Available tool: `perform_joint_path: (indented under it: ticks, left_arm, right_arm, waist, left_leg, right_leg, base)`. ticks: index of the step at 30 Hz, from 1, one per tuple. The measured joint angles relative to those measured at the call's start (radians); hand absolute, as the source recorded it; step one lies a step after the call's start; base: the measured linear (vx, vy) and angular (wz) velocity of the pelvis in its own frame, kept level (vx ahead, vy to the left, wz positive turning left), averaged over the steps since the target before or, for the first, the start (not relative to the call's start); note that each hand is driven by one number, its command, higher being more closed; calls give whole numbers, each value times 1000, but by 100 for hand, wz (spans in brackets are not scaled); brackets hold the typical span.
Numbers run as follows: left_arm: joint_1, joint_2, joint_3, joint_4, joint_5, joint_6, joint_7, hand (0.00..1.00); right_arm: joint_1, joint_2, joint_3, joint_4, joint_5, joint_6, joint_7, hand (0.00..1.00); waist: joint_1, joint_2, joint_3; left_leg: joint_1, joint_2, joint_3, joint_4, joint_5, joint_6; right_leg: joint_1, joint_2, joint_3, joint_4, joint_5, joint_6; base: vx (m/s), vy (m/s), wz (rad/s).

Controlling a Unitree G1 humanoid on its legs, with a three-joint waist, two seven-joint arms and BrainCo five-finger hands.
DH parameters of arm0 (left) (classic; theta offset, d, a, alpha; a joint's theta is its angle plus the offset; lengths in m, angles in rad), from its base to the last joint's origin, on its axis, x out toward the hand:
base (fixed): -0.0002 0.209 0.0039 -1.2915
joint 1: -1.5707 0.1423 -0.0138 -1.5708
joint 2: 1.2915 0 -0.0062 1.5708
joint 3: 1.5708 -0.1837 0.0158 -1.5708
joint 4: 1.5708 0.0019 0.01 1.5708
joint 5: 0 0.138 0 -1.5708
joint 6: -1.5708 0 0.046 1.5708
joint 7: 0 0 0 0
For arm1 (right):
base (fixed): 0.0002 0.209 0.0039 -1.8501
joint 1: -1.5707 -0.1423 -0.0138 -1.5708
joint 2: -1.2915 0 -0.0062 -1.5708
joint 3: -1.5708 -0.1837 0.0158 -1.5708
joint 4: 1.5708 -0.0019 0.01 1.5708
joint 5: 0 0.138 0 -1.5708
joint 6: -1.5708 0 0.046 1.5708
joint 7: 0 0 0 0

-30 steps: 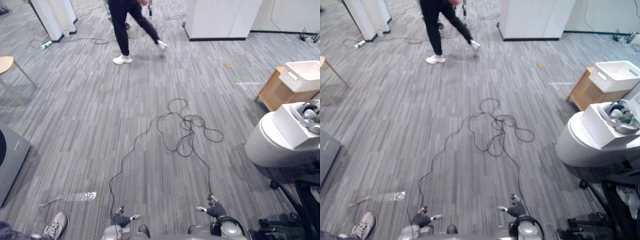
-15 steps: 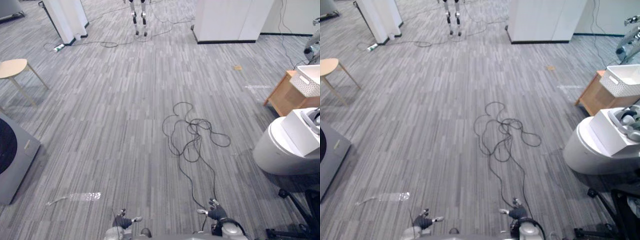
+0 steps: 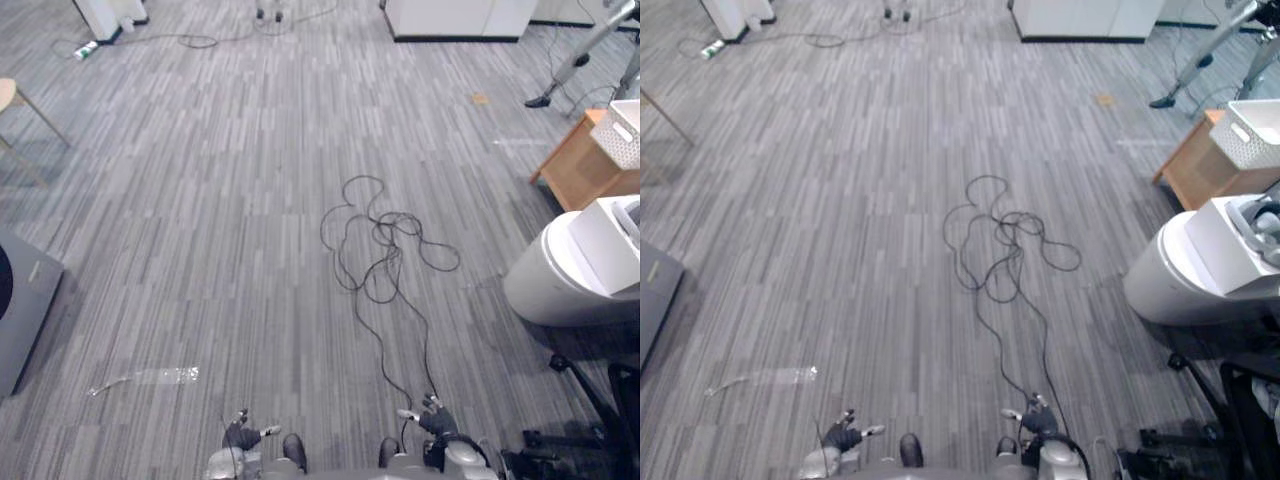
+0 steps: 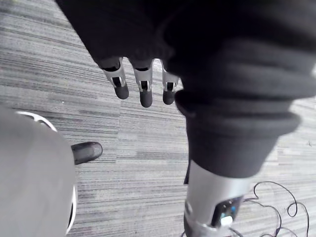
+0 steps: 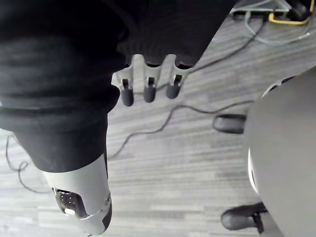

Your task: Organize washtable

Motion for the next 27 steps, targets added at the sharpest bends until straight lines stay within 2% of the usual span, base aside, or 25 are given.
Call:
perform_joint_path:
  ticks: [2,3,4,5,6,8,10,11,13,14,15,16,17,18,19,20,22,23,24,25,26,27]
  left_arm:
    - [3,-2,2,-2,-30,-1,8,0]
    - [9,-8,2,0,-38,-1,8,0]
    - [11,-9,2,0,-40,-1,8,0]
    - [10,-5,4,-1,-51,-1,9,0]
    - [9,-4,5,-1,-56,0,9,0]
    - [6,-2,41,0,-57,1,13,0]
    - [10,-2,47,0,-58,1,23,0]
    - [10,-4,51,0,-58,1,28,0]
    - [-2,-3,49,1,-58,1,28,0]
    - [-12,-4,44,0,-58,-2,29,0]
    - [-13,-6,40,1,-58,-4,28,0]
    - [-17,-14,42,2,-58,-3,28,0]
    - [-16,-42,49,1,-56,-10,27,0]
    - [-18,-58,61,0,-56,-10,27,0]
    - [-25,-66,104,-14,-58,-12,28,0]
    - [-14,-81,132,-29,-58,-13,28,0]
    - [-3,-81,149,-49,-58,-16,28,0]
    - [-4,-77,149,-68,-58,-16,27,0]
    - [-7,-69,143,-96,-57,-21,26,0]
    - [-11,-66,133,-111,-57,-23,25,0]
    - [-13,-69,118,-117,-57,-25,26,0]
    - [-19,-61,100,-117,-57,-32,25,0]
  right_arm:
    - [6,-2,-24,0,-1,4,-14,0]
    - [9,-2,-34,-2,-2,10,-16,0]
    - [11,-2,-35,-2,-3,11,-16,0]
    - [16,-1,-40,-15,-3,10,-16,0]
    - [16,0,-40,-15,-3,10,-16,0]
    - [18,0,-28,-13,-4,12,-16,0]
    - [13,-3,-27,-17,-6,11,-16,0]
    - [6,-4,-27,-24,-5,8,-16,0]
    - [5,-4,-25,-47,-5,4,-16,0]
    - [7,-2,-19,-51,-5,4,-16,0]
    - [11,-1,-20,-51,-2,3,-15,0]
    - [5,-7,-25,-51,-3,-2,-15,0]
    - [-3,-8,-35,-52,-8,-2,-18,0]
    - [-4,-3,-39,-57,-11,-3,-16,0]
    - [0,-3,-41,-79,-14,-2,-18,0]
    - [6,-4,-37,-89,-12,0,-21,0]
    - [17,10,-38,-96,-8,3,-39,0]
    - [24,23,-38,-104,-8,7,-42,0]
    - [29,37,-39,-120,-8,10,-44,0]
    - [36,41,-41,-126,-7,10,-44,0]
    - [35,41,-41,-118,-6,12,-43,0]
    - [23,40,-42,-110,0,14,-44,0]
  waist:
    - [9,1,3]
    - [8,17,4]
    - [7,22,5]
    - [3,14,9]
    - [-1,13,15]
    - [-6,3,26]
    - [-9,9,31]
    - [-15,19,40]
    - [-24,24,46]
    - [-24,14,48]
    - [-30,7,49]
    - [-35,11,48]
    - [-24,30,47]
    - [-19,37,51]
    - [-20,50,59]
    - [-11,66,73]
    - [7,68,81]
    - [16,54,91]
    - [28,32,95]
    - [38,29,95]
    - [40,29,95]
    - [42,28,96]
  left_leg:
    - [0,-10,-6,69,-70,11]
    - [6,-10,-25,99,-102,21]
    - [17,-10,-37,105,-111,27]
    - [33,-17,-68,121,-131,41]
    - [39,-18,-86,129,-143,49]
    - [72,2,-132,148,-186,54]
    - [99,22,-150,143,-203,48]
    - [130,42,-162,128,-210,44]
    - [161,61,-183,109,-211,43]
    - [179,58,-207,111,-220,19]
    - [204,59,-241,119,-245,-24]
    - [215,66,-263,131,-251,-34]
    - [193,86,-273,203,-235,-62]
    - [163,93,-279,277,-226,-79]
    - [71,111,-272,495,-191,-126]
    - [-26,158,-260,746,-143,-154]
    - [-112,227,-201,997,-175,-118]
    - [-144,240,-170,1039,-188,-99]
    - [-215,240,-129,1038,-201,-77]
    - [-275,232,-107,1003,-209,-63]
    - [-324,216,-89,930,-215,-53]
    - [-374,166,-79,761,-211,-54]
  right_leg:
    - [-25,-41,14,127,-52,27]
    - [-64,-58,17,275,-63,36]
    - [-89,-66,18,350,-63,36]
    - [-146,-90,30,517,-54,22]
    - [-177,-95,46,589,-74,12]
    - [-260,-47,59,690,-177,-22]
    - [-317,-11,27,664,-199,-35]
    - [-357,25,3,608,-195,-41]
    - [-407,67,-22,454,-142,-73]
    - [-414,86,-24,340,-60,-92]
    - [-412,91,-3,327,67,-143]
    - [-410,93,-17,373,44,-145]
    - [-398,91,-38,394,-2,-160]
    - [-383,94,-46,395,-18,-164]
    - [-340,106,-52,377,-49,-171]
    - [-264,130,-50,341,-68,-189]
    - [-133,173,-30,287,-102,-213]
    - [-76,176,-19,264,-117,-217]
    - [-12,177,-4,224,-137,-216]
    - [20,177,7,197,-142,-219]
    - [46,175,17,166,-142,-218]
    - [86,162,28,123,-143,-214]
  base:
    - [198,175,14]
    - [201,194,31]
    - [247,199,57]
    - [222,128,58]
    - [287,117,80]
    - [292,55,70]
    - [357,5,43]
    - [485,-33,49]
    - [455,-65,58]
    - [534,-127,87]
    - [560,-158,95]
    - [564,-177,76]
    - [447,-149,42]
    - [551,-200,34]
    - [654,-232,15]
    - [656,-216,-2]
    - [478,-107,-37]
    - [484,-89,-39]
    - [556,-81,-29]
    - [431,-44,-31]
    - [439,27,-31]
    - [365,60,-28]
